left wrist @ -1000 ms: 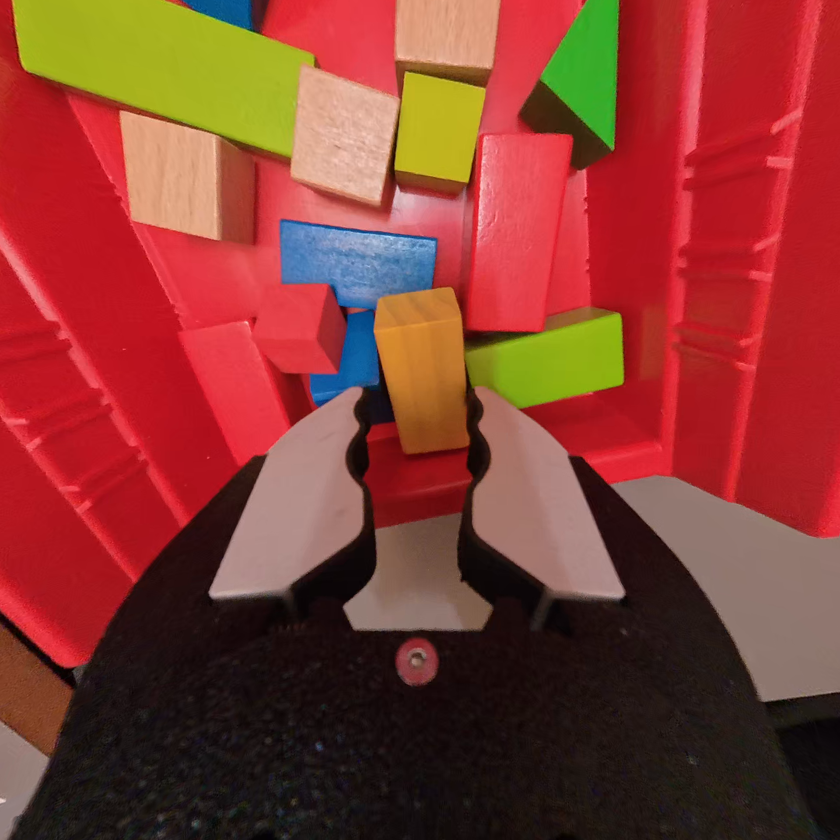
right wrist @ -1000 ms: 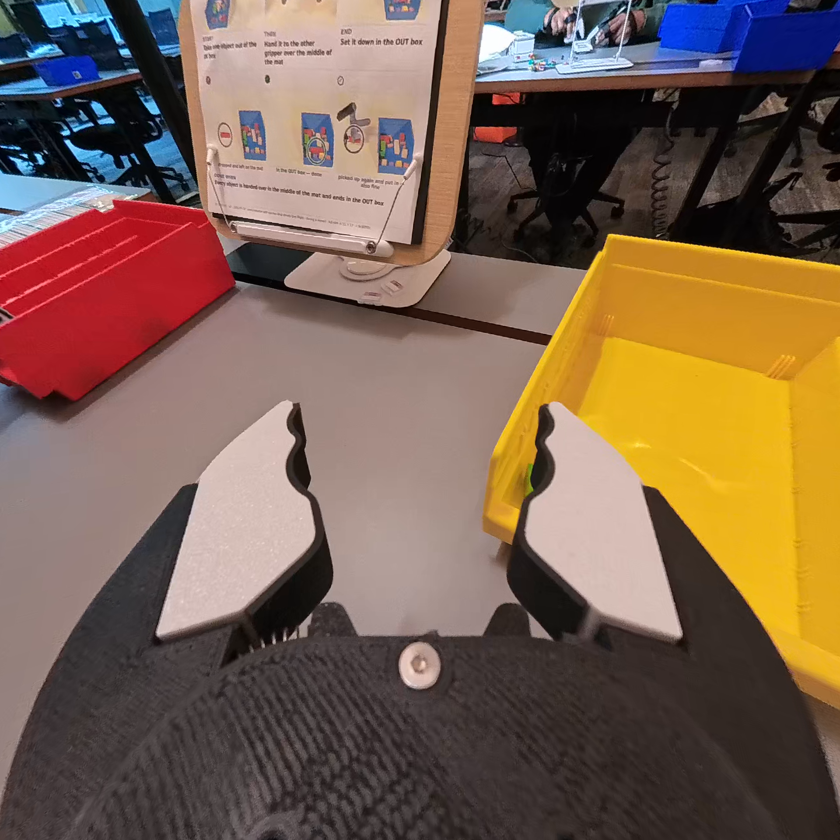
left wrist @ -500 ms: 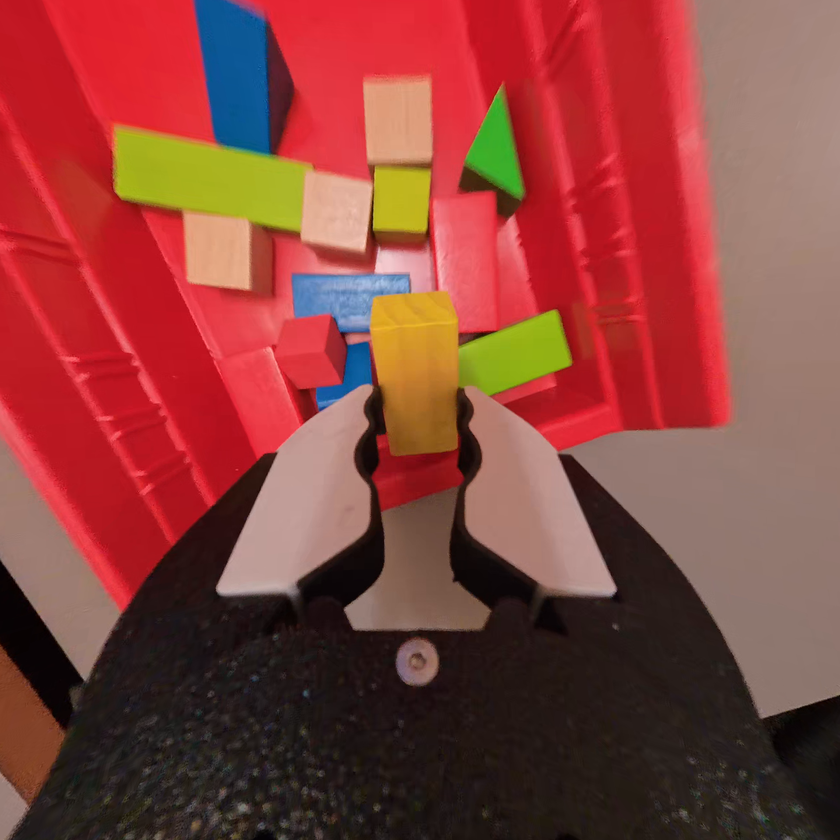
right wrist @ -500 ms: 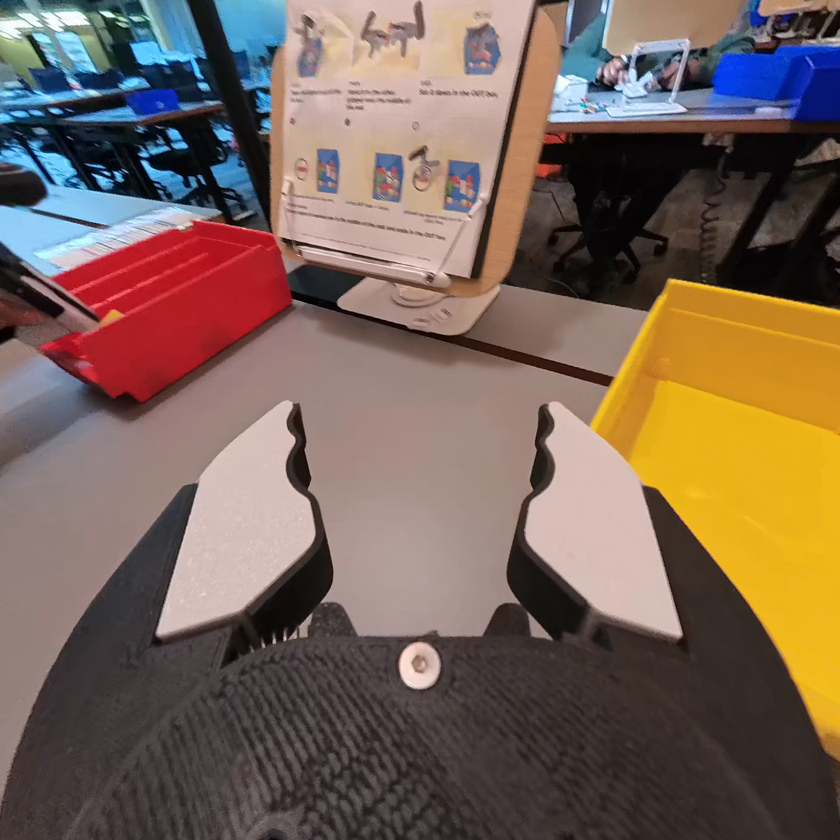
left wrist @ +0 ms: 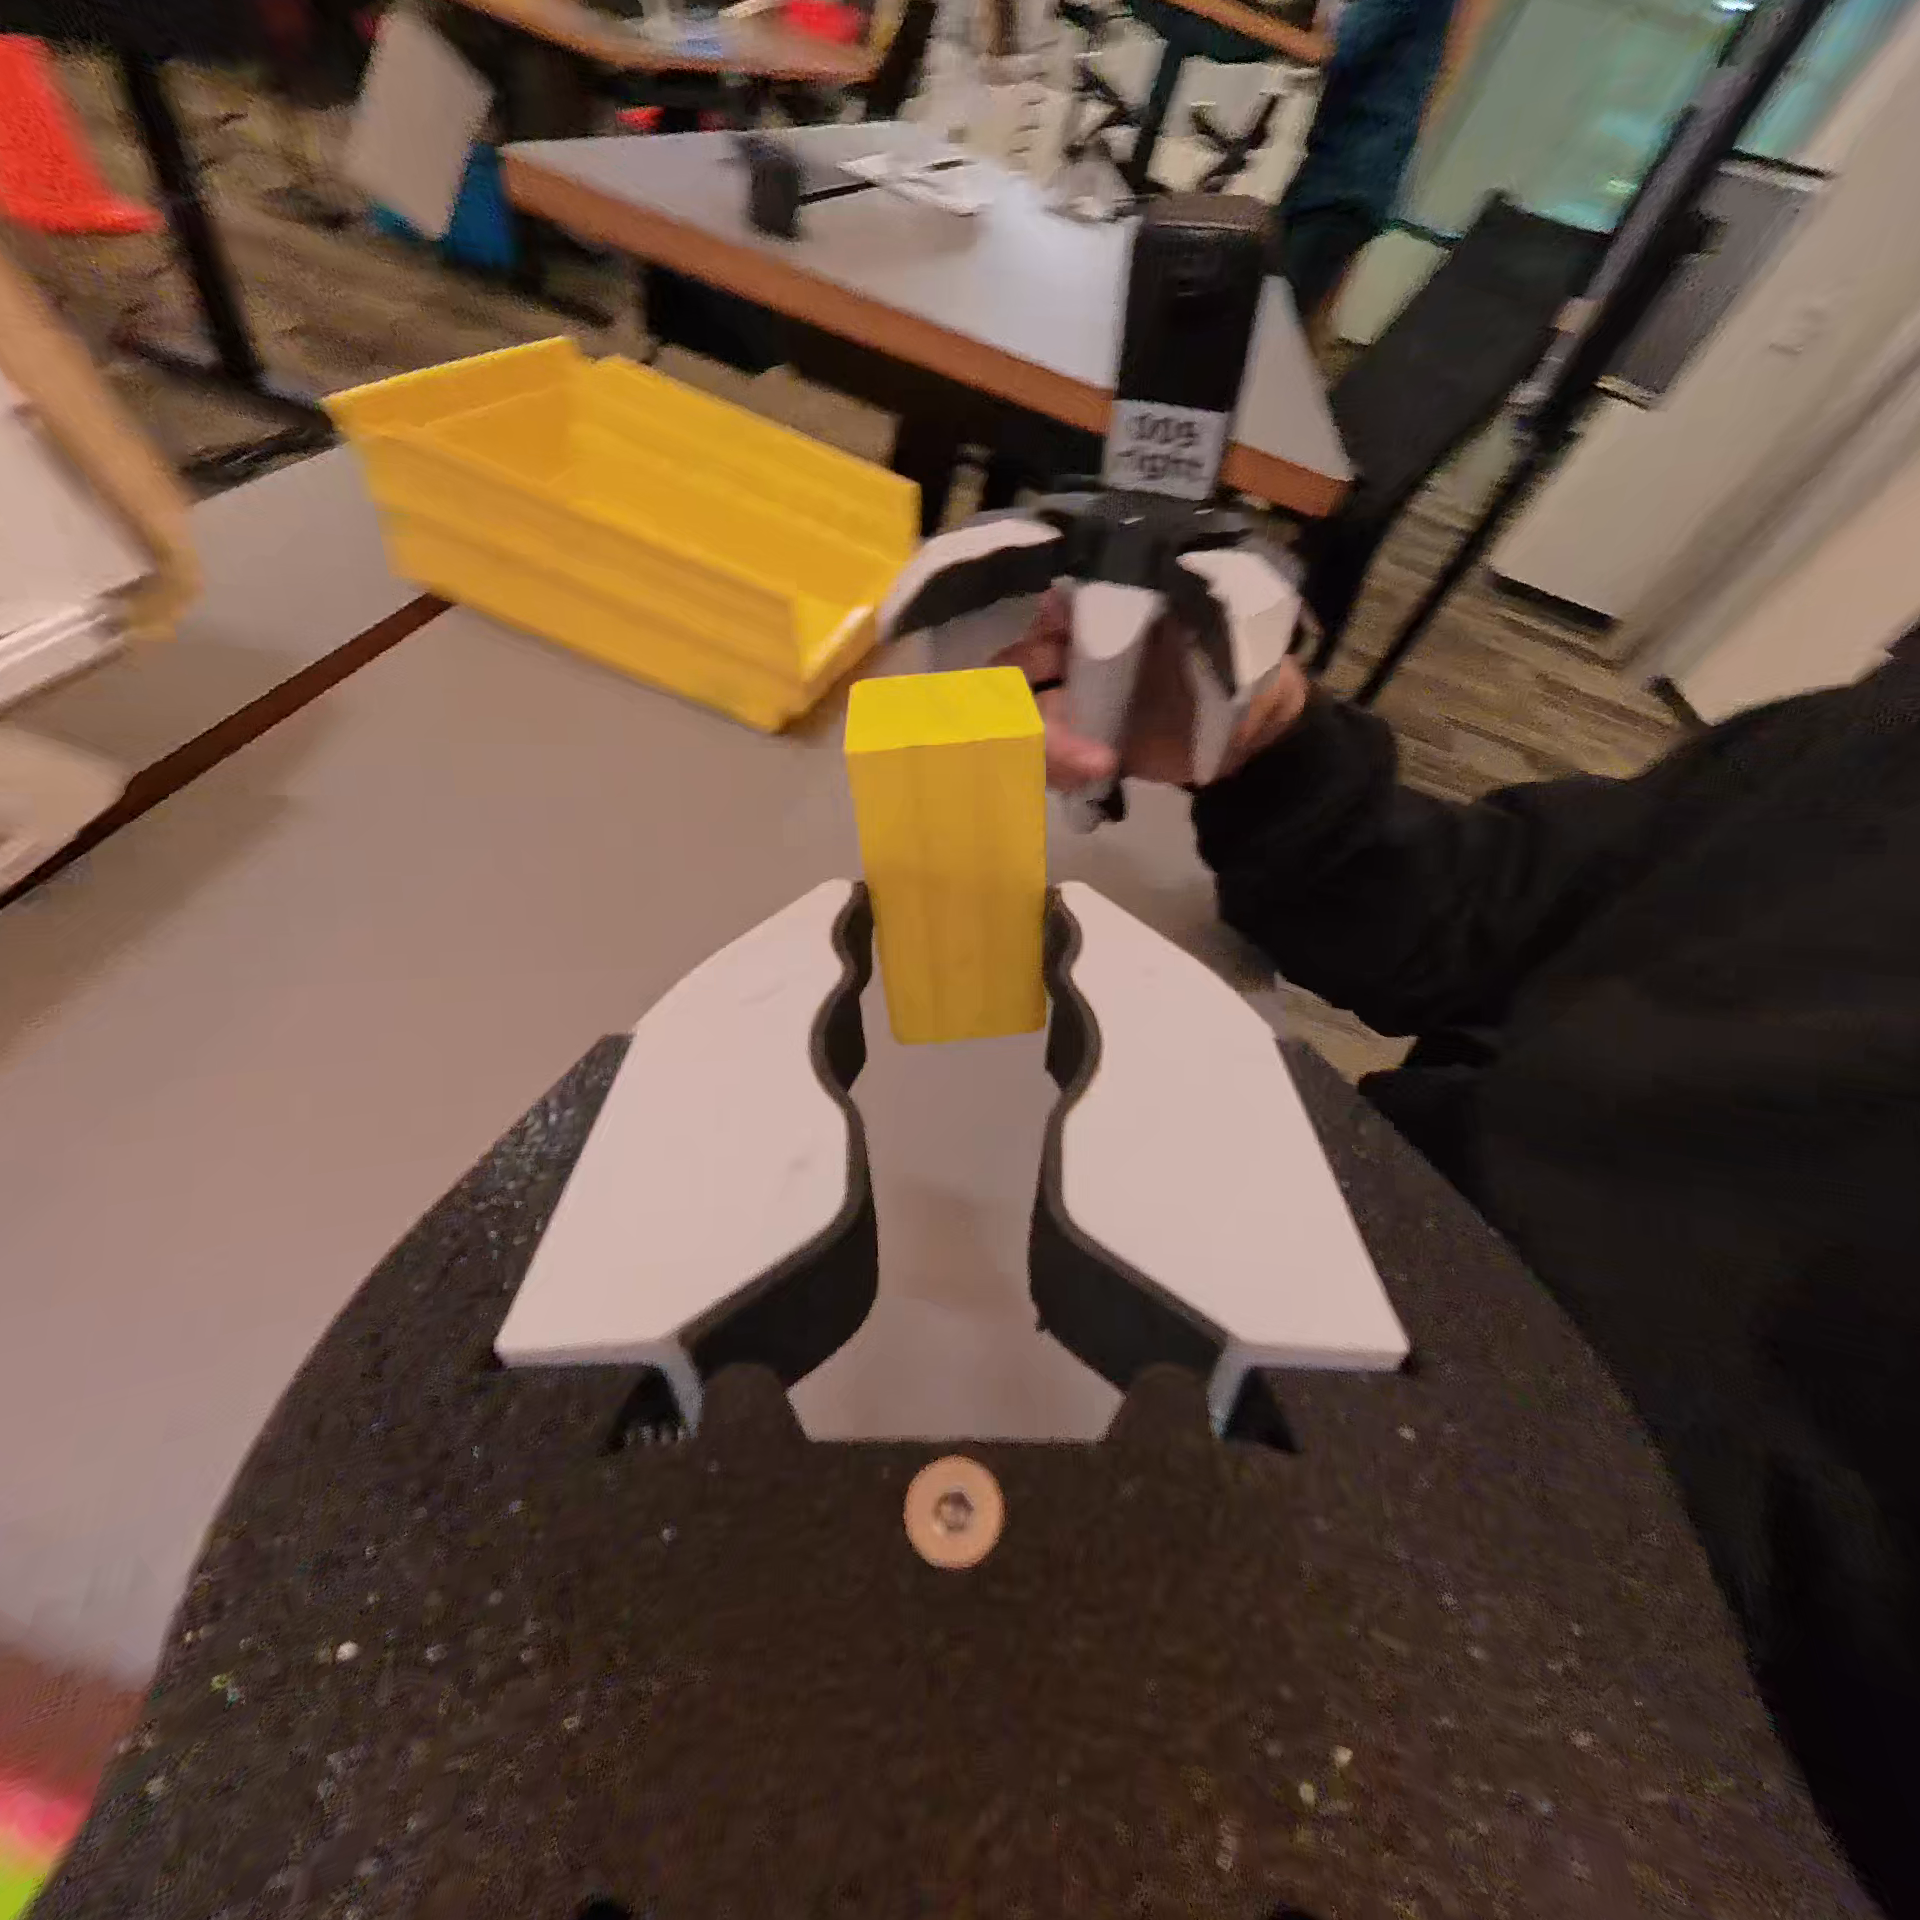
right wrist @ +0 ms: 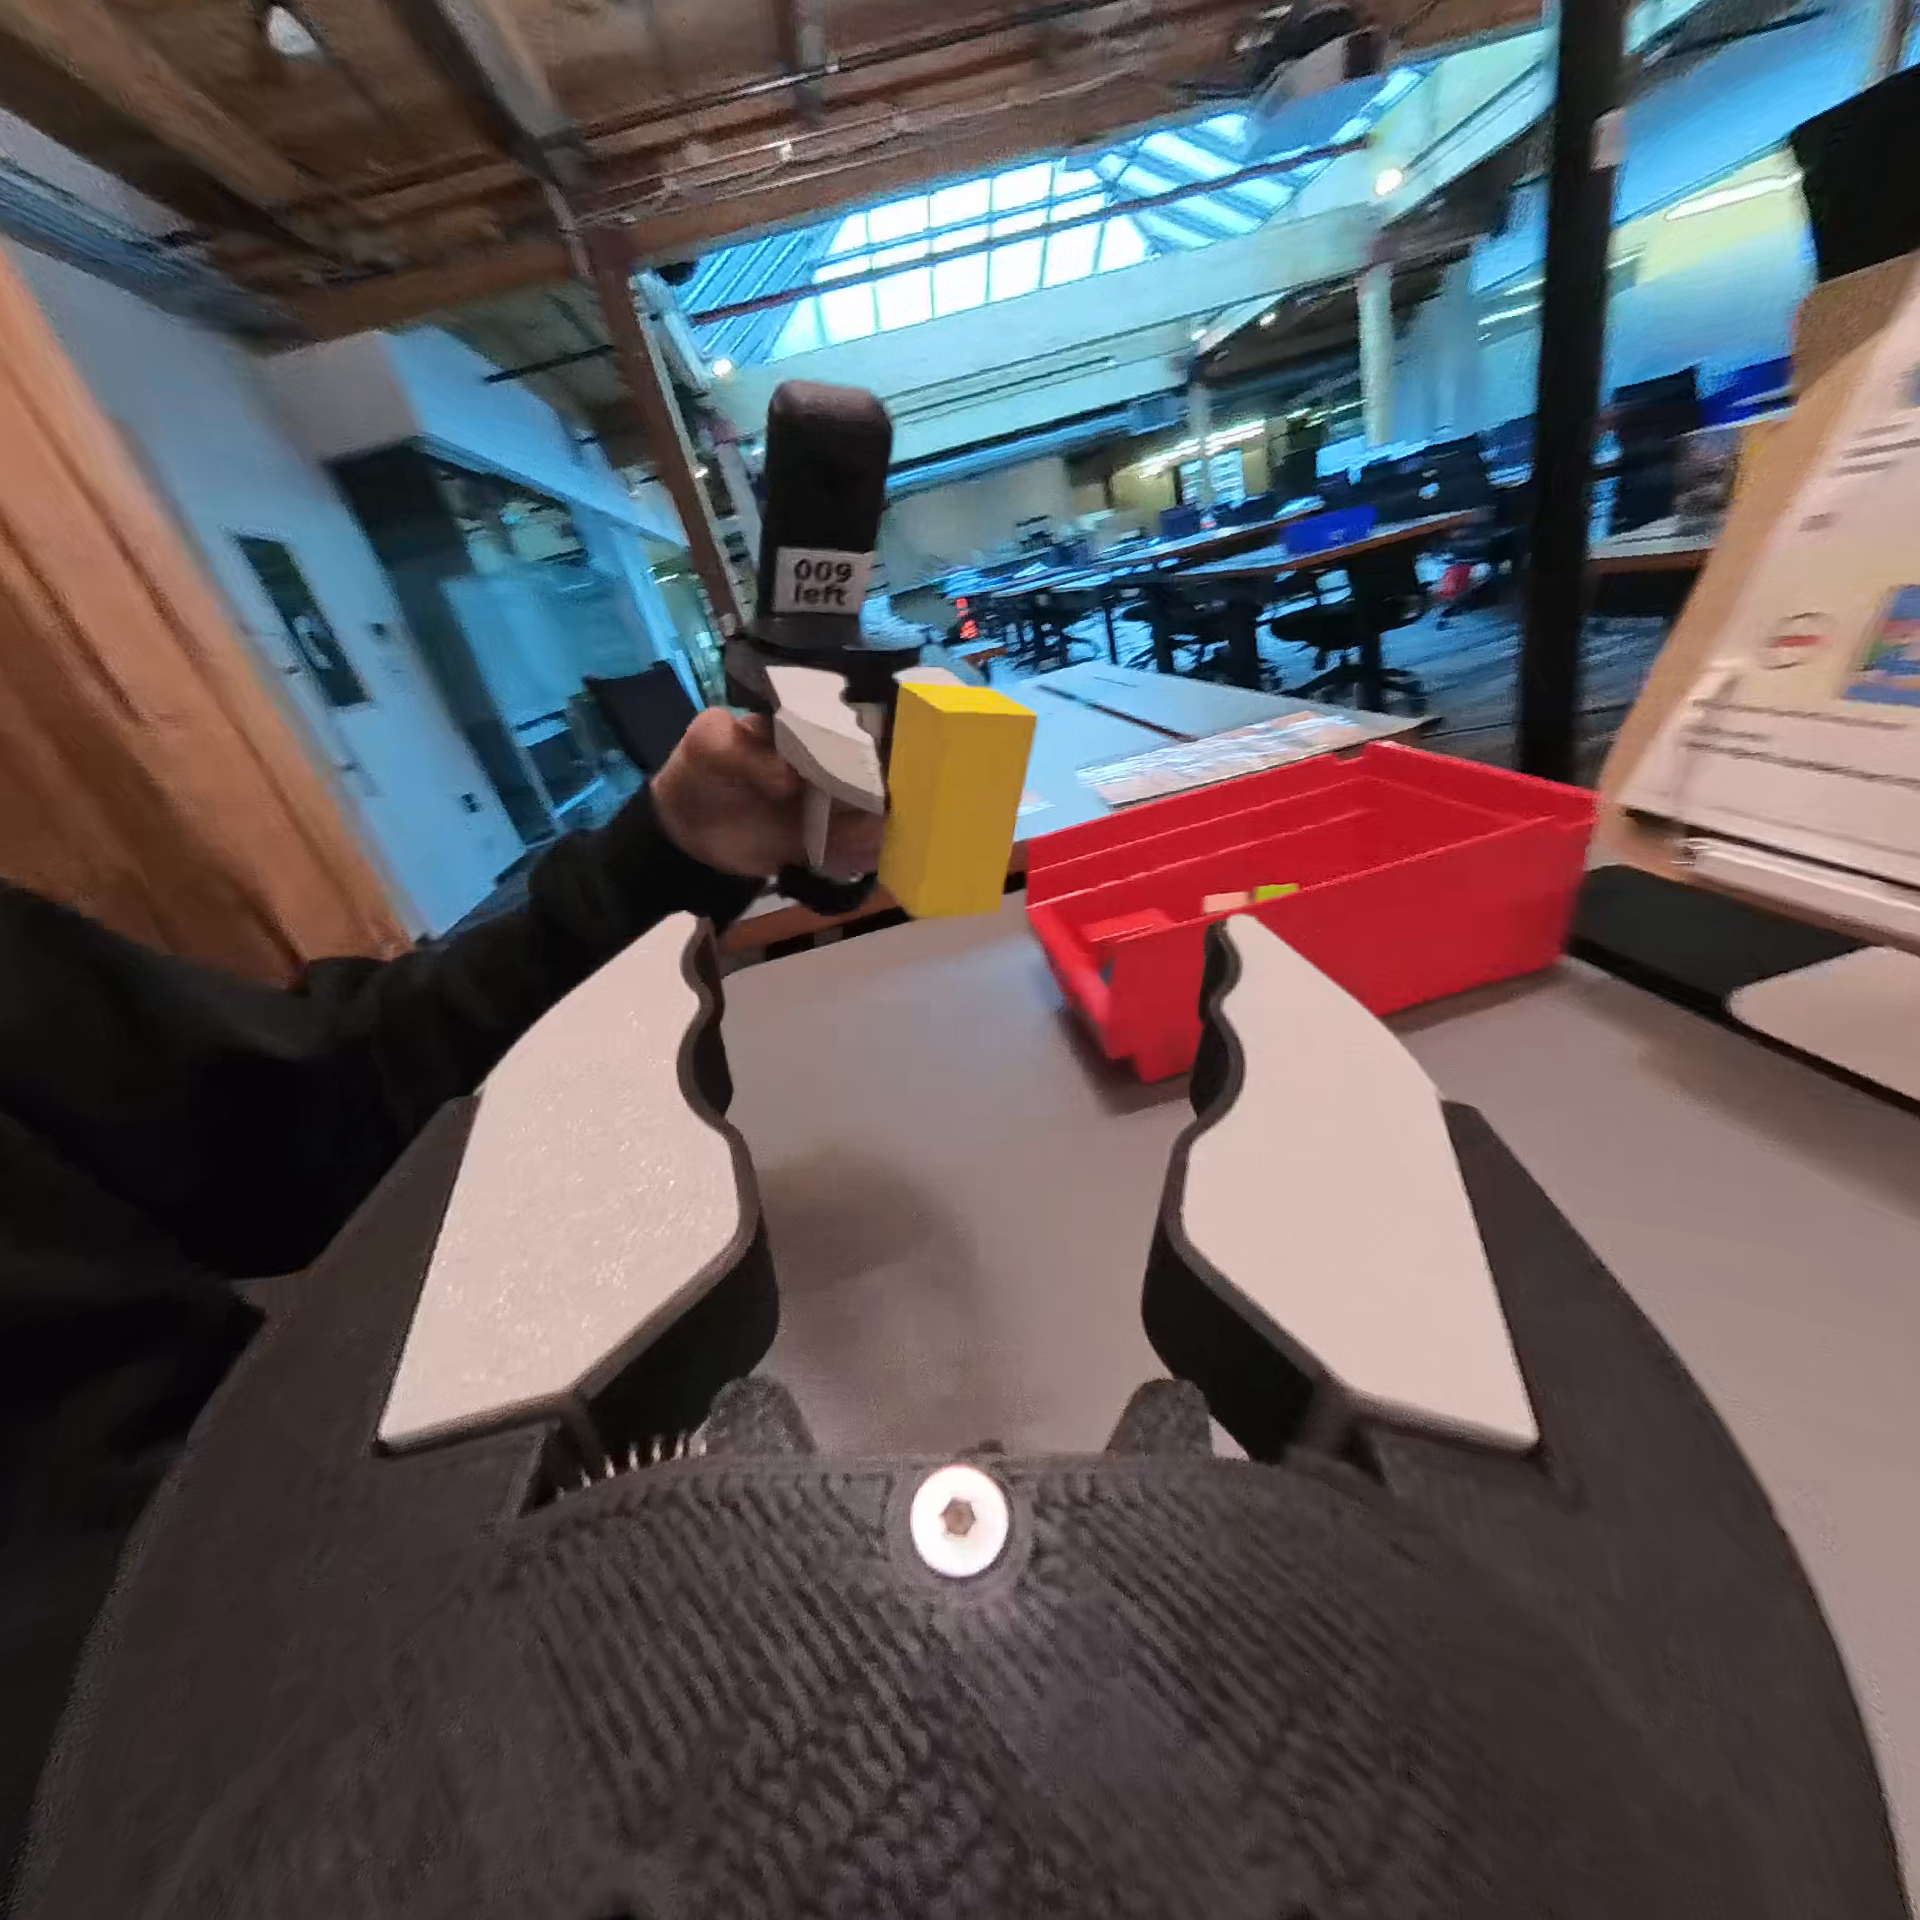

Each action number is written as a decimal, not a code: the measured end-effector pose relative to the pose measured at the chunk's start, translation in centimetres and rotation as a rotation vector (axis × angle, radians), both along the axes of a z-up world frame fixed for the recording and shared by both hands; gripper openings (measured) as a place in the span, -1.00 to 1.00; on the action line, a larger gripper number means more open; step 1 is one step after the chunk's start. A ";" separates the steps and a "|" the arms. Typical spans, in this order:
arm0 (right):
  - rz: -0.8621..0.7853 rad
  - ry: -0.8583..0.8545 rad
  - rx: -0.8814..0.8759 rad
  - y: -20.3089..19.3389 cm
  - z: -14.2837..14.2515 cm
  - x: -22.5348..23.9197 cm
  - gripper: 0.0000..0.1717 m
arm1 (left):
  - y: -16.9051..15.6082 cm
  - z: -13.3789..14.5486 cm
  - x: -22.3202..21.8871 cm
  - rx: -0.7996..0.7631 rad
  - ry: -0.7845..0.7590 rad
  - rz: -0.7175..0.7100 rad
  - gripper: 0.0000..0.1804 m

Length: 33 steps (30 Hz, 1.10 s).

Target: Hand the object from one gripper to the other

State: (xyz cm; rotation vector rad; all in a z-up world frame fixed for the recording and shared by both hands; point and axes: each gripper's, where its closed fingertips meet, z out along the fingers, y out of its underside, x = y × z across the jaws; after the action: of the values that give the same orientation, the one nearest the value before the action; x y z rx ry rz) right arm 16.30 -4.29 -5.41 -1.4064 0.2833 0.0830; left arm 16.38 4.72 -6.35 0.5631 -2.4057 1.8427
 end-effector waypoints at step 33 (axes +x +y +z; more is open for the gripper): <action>-1.166 0.229 -0.680 -32.4 -11.4 18.5 -0.60 | -2.4 -6.4 -0.7 0.089 -0.026 0.221 -0.41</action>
State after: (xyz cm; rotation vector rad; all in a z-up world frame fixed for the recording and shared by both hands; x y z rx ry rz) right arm 34.84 -36.71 -16.82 -1.6831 1.3711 -0.8870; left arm 15.68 2.32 -12.80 0.8498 -2.5443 1.8367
